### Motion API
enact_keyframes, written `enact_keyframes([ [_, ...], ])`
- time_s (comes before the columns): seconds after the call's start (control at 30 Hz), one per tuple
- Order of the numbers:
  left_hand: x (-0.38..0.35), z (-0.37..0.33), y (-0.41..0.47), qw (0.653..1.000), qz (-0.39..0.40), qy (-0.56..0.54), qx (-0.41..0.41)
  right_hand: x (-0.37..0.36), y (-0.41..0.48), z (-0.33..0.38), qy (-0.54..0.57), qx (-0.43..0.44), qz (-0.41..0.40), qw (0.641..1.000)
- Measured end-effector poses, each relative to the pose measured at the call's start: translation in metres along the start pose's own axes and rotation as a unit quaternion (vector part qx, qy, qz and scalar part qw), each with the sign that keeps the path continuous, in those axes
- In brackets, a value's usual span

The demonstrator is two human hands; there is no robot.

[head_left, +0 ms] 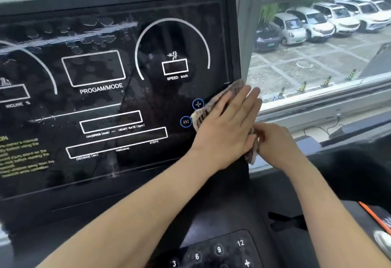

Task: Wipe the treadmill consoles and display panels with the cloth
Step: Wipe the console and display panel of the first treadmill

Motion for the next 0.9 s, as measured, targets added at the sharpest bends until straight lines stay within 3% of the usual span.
enact_keyframes([
  [0.1,-0.016,-0.024,-0.021,0.999,0.036,-0.011,-0.015,-0.014,-0.015,-0.019,-0.021,-0.024,0.074,0.997],
  [0.27,-0.049,-0.075,-0.058,0.99,0.126,-0.026,-0.064,-0.017,-0.047,-0.032,0.044,-0.072,0.022,0.996],
  [0.43,-0.062,-0.123,-0.087,0.965,0.192,-0.174,-0.022,-0.045,-0.09,-0.055,0.037,-0.1,0.019,0.994],
  [0.63,-0.041,-0.159,-0.12,0.941,0.182,-0.285,0.021,-0.033,-0.13,-0.073,0.087,-0.137,-0.031,0.986],
  [0.77,-0.026,-0.184,-0.154,0.936,0.185,-0.3,-0.016,-0.04,-0.159,-0.079,0.092,-0.136,-0.023,0.986],
  [0.9,-0.045,-0.158,-0.133,0.94,0.191,-0.276,-0.064,-0.036,-0.182,-0.082,0.109,-0.121,-0.095,0.982],
])
Point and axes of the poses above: each hand's wrist, its own y-axis towards the middle knuckle, its own x-axis out of the back of the hand, z = x × y, the point moved 9 cm from there along y, towards the middle knuckle, and after that the axes turned 8 degrees about -x, right-handed, at the moved point
